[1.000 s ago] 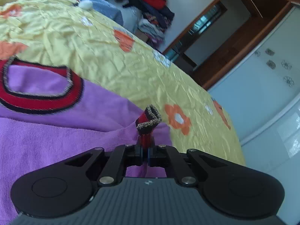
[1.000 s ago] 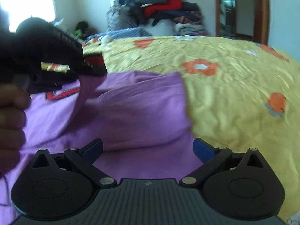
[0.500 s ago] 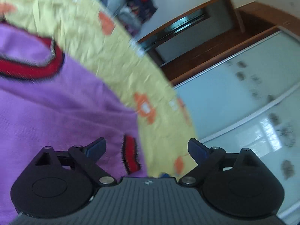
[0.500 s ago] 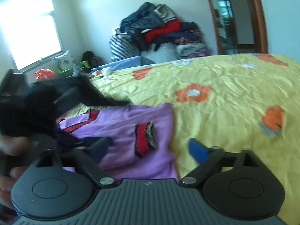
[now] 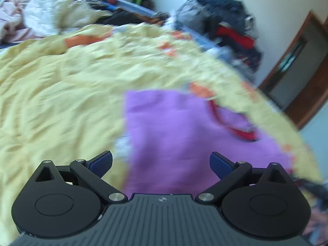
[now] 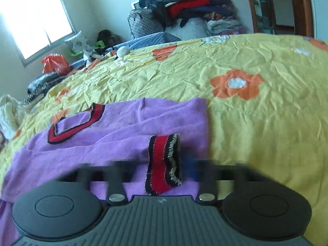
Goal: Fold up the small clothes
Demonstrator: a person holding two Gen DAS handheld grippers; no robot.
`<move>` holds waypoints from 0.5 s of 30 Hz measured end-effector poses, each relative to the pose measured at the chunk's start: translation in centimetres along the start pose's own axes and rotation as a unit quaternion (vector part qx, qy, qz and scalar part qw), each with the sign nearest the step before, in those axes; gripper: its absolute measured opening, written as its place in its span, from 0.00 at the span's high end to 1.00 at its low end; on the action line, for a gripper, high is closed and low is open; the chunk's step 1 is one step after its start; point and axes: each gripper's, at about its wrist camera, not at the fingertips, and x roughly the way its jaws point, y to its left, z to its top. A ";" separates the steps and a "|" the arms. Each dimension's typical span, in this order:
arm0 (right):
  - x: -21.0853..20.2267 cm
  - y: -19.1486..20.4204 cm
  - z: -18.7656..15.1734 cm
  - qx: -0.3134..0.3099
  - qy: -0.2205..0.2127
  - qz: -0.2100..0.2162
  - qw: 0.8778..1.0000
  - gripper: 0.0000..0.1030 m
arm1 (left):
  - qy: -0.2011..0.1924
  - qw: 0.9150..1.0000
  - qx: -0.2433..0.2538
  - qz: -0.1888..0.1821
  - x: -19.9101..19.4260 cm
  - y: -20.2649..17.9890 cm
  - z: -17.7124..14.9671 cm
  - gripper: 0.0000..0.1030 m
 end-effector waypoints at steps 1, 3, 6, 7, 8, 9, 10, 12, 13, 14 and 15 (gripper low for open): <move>-0.2 -0.2 0.2 0.005 -0.004 0.009 1.000 0.95 | 0.010 1.000 0.011 0.017 0.7 0.4 -0.2 0.08; -1.3 -0.2 0.6 0.006 -0.019 0.015 1.000 0.96 | 0.003 0.996 0.068 0.059 0.8 -0.2 -0.7 0.07; -3.0 0.1 1.2 -0.019 -0.040 -0.006 0.999 0.96 | 0.003 0.991 0.089 0.101 1.2 -0.3 -1.0 0.08; -2.9 -0.1 1.3 -0.024 -0.034 -0.018 0.999 0.96 | 0.001 0.990 0.084 0.112 0.9 -0.4 -0.7 0.09; -2.2 -0.4 1.2 -0.032 -0.017 -0.026 0.999 0.96 | -0.011 0.988 0.087 0.130 0.4 -0.6 -0.4 0.12; -1.4 -0.5 0.9 -0.044 0.006 -0.038 0.998 0.96 | -0.029 0.985 0.095 0.140 -0.3 -1.4 -0.1 0.12; -0.7 -0.6 0.8 -0.056 0.026 -0.045 0.997 0.93 | -0.047 0.985 0.103 0.131 -1.2 -2.3 0.3 0.11; -1.4 -0.3 0.9 -0.059 0.008 -0.069 0.996 0.73 | -0.068 0.988 0.111 0.079 -2.5 -4.3 0.7 0.06; -2.1 0.5 0.9 -0.071 -0.013 -0.094 0.993 0.55 | -0.073 0.989 0.114 0.053 -2.7 -5.3 0.9 0.05; -3.2 1.3 0.7 -0.085 -0.045 -0.086 0.992 0.55 | -0.074 0.990 0.117 0.023 -2.6 -6.3 0.9 0.03; -4.0 2.1 0.6 -0.096 -0.063 -0.049 0.992 0.55 | -0.066 0.991 0.120 -0.007 -2.1 -7.3 0.7 0.03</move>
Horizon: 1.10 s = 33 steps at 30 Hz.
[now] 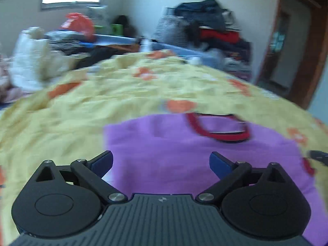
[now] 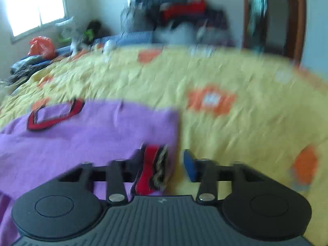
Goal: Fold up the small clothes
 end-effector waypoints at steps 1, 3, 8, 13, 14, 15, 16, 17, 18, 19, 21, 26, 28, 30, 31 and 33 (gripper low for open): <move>-0.3 1.0 0.0 -0.010 -0.001 0.021 1.000 0.57 | 0.009 1.000 -0.003 -0.013 0.9 -0.6 -0.1 0.03; -0.2 3.6 -0.4 -0.057 -0.004 0.009 0.998 0.57 | 0.037 0.999 0.007 0.003 3.0 -1.5 -0.9 0.07; 2.9 5.7 -3.2 -0.126 0.061 0.020 0.990 0.72 | 0.060 0.997 0.040 0.037 5.0 0.0 -4.0 0.11; 1.9 2.5 -2.5 -0.076 0.069 0.008 0.995 0.73 | 0.068 0.996 0.034 0.038 1.9 1.1 -4.0 0.15; 1.0 2.6 -2.3 -0.077 0.063 0.010 0.995 0.73 | 0.062 0.997 0.031 0.034 0.5 0.9 -4.1 0.13; -0.1 2.9 -2.3 -0.081 0.054 0.017 0.995 0.72 | 0.058 0.997 0.031 0.030 -0.9 0.5 -4.6 0.12; -0.9 3.2 -2.5 -0.082 0.050 0.034 0.995 0.72 | 0.057 0.998 0.033 0.024 -1.9 0.0 -5.2 0.09; -1.7 3.7 -2.9 -0.078 0.055 0.050 0.994 0.72 | 0.064 0.997 0.032 0.025 -2.6 -0.5 -6.0 0.09; -2.2 4.3 -3.3 -0.077 0.063 0.064 0.993 0.72 | 0.076 0.996 0.029 0.034 -3.1 -1.0 -7.0 0.09; -2.6 5.3 -3.9 -0.084 0.070 0.078 0.991 0.72 | 0.086 0.995 0.026 0.038 -3.2 -1.3 -7.9 0.09; -3.4 7.2 -5.6 -0.113 0.083 0.091 0.986 0.72 | 0.107 0.992 0.029 0.064 -2.9 -1.7 -9.8 0.09; -5.3 6.5 -8.5 -0.164 0.079 0.052 0.982 0.72 | 0.089 0.991 0.024 0.101 -3.8 -1.6 -11.2 0.00; -5.6 4.0 -8.3 -0.139 0.083 0.043 0.986 0.56 | 0.089 0.990 0.018 0.108 -3.9 -1.4 -11.2 0.00; -5.8 2.7 -7.9 -0.119 0.092 0.048 0.988 0.56 | 0.097 0.988 0.010 0.118 -4.2 -1.5 -10.9 0.00; -6.3 3.1 -7.8 -0.130 0.096 0.033 0.986 0.56 | 0.099 0.987 0.003 0.123 -4.5 -1.6 -10.8 0.02; -8.2 4.2 -8.0 -0.137 0.086 0.043 0.986 0.58 | 0.097 0.986 -0.002 0.135 -5.6 -2.1 -10.7 0.05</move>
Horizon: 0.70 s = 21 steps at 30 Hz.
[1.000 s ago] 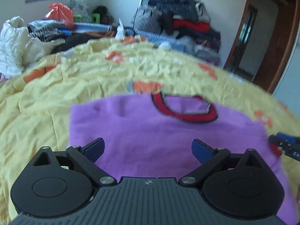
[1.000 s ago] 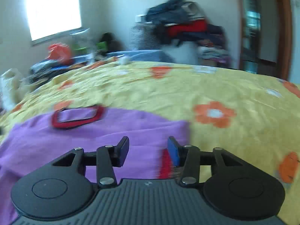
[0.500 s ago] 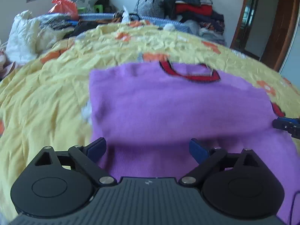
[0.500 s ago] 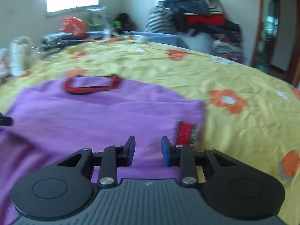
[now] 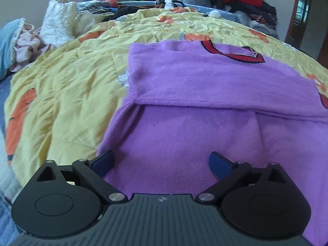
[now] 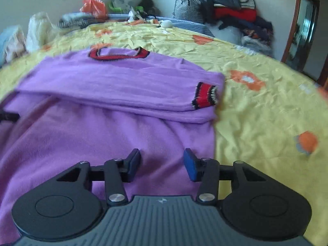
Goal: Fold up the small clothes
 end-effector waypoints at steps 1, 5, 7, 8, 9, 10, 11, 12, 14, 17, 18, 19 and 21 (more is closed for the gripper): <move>-1.0 0.7 -0.2 0.006 -0.003 0.019 1.000 0.58 | 0.002 1.000 -0.010 -0.004 -0.7 0.0 -0.1 0.04; -3.0 5.7 -1.5 -0.019 0.004 0.066 0.998 0.58 | 0.004 1.000 0.005 -0.007 -3.4 -1.4 -2.4 0.01; -3.3 8.2 -2.2 -0.032 0.011 0.087 0.996 0.59 | 0.023 0.999 0.034 -0.011 -3.4 -2.6 -4.0 0.01; -3.2 9.1 -2.7 -0.043 0.019 0.079 0.996 0.60 | 0.029 0.999 0.033 -0.010 -3.3 -2.8 -4.8 0.00; -3.1 9.8 -3.3 -0.057 0.024 0.066 0.996 0.60 | 0.019 0.999 0.026 -0.008 -3.5 -2.7 -5.4 0.00; -3.3 9.6 -3.8 -0.054 0.015 0.063 0.996 0.61 | 0.014 1.000 0.022 -0.007 -3.6 -2.7 -5.7 0.00; -3.4 8.8 -4.2 -0.041 0.015 0.061 0.997 0.60 | 0.016 1.000 0.017 -0.010 -3.6 -2.6 -5.8 0.00; -3.7 8.0 -4.3 -0.036 0.017 0.047 0.998 0.59 | 0.018 1.000 0.017 -0.013 -3.6 -2.5 -5.7 0.00; -4.3 6.0 -5.0 -0.024 0.022 0.020 0.999 0.53 | 0.022 1.000 0.014 -0.016 -3.4 -2.3 -5.5 0.00; -4.7 2.0 -6.3 0.015 0.032 0.002 0.999 0.19 | 0.018 0.999 0.019 -0.017 -3.5 -2.3 -5.5 0.00; -4.8 1.0 -6.4 0.033 0.033 0.008 0.999 0.17 | 0.018 0.999 0.020 -0.018 -3.5 -2.3 -5.5 0.00; -5.0 0.8 -6.3 0.033 0.037 0.008 0.999 0.18 | 0.019 0.999 0.021 -0.019 -3.5 -2.2 -5.5 0.00; -5.5 2.2 -5.8 0.018 0.039 -0.003 0.999 0.28 | 0.020 0.999 0.022 -0.021 -3.4 -2.1 -5.4 0.00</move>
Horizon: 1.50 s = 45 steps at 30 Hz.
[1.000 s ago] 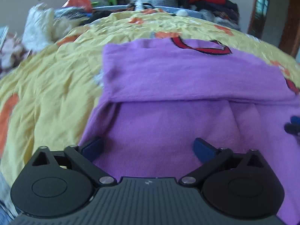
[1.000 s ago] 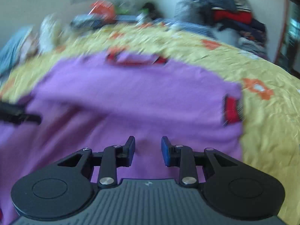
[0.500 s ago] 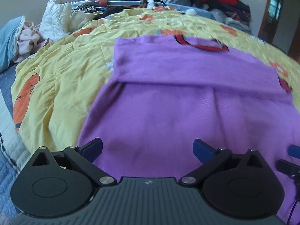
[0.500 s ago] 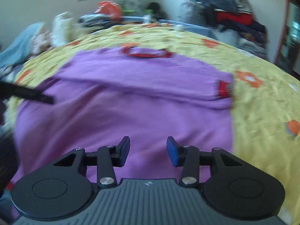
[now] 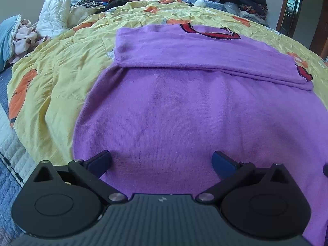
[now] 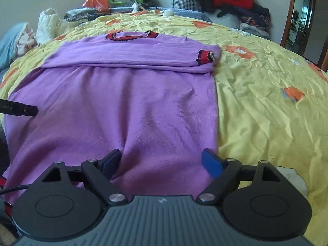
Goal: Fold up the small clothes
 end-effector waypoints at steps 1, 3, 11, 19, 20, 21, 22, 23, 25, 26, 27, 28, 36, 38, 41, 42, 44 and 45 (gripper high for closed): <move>-0.3 1.0 0.2 -0.007 -0.006 0.001 1.000 0.36 | -0.001 1.000 0.000 0.000 0.0 0.0 0.0 0.00; -0.7 3.0 0.6 -0.014 -0.019 0.032 0.999 0.37 | -0.003 1.000 0.001 0.001 0.0 0.0 0.0 0.00; 0.4 5.4 -0.3 -0.061 -0.020 0.079 0.995 0.36 | -0.007 1.000 0.007 -0.006 0.0 0.2 -0.3 0.00; -1.4 -0.9 -1.7 -0.043 0.017 0.061 0.997 0.26 | -0.003 1.000 0.020 -0.024 -0.2 2.8 -0.7 0.00; -1.6 -0.8 -1.3 -0.040 0.023 0.057 0.997 0.26 | 0.003 0.999 0.012 -0.031 -0.1 3.6 -0.7 0.00; -2.1 -0.4 -0.9 -0.043 0.015 0.052 0.998 0.27 | 0.013 0.999 -0.003 -0.037 -0.1 4.4 -0.6 0.00; -2.8 -0.1 -0.7 -0.043 -0.003 0.054 0.998 0.27 | 0.023 0.999 -0.017 -0.041 -0.2 5.0 -0.5 0.00; -3.1 0.2 -0.3 -0.036 -0.013 0.063 0.997 0.27 | 0.024 0.999 -0.013 -0.041 -0.5 5.2 -0.5 0.00; -2.5 0.7 0.4 -0.024 -0.023 0.081 0.996 0.27 | -0.003 0.998 -0.007 -0.060 -1.5 5.3 -0.7 0.08; -1.9 0.8 0.9 -0.015 -0.034 0.085 0.996 0.27 | -0.019 0.997 -0.015 -0.076 -1.8 5.3 -0.6 0.07; -1.0 0.8 1.5 -0.003 -0.040 0.093 0.995 0.27 | -0.028 0.996 -0.021 -0.082 -1.7 5.3 -0.2 0.07; 0.0 0.5 2.4 0.010 -0.048 0.098 0.994 0.27 | -0.039 0.995 -0.028 -0.093 -1.5 5.1 0.5 0.06; 8.9 -2.3 7.9 0.007 -0.025 0.051 0.998 0.27 | -0.064 0.997 0.022 -0.024 4.9 5.2 4.5 0.00; 8.5 -3.6 7.1 -0.015 -0.027 0.006 1.000 0.21 | -0.060 0.997 0.030 -0.026 4.9 5.9 4.8 0.00; 7.0 -6.5 6.0 0.023 -0.015 -0.004 1.000 0.11 | -0.038 0.999 -0.006 -0.029 4.0 7.7 5.0 0.07; 5.6 -6.7 5.5 0.029 -0.020 -0.004 0.999 0.18 | -0.043 0.998 -0.018 -0.047 3.0 8.3 4.7 0.07; 2.7 -6.2 4.2 0.031 -0.029 0.027 0.999 0.35 | -0.060 0.995 -0.011 -0.085 0.8 8.5 3.2 0.06; 1.3 -5.5 3.3 0.031 -0.038 0.044 0.998 0.37 | -0.070 0.992 0.006 -0.104 -0.2 8.2 2.2 0.06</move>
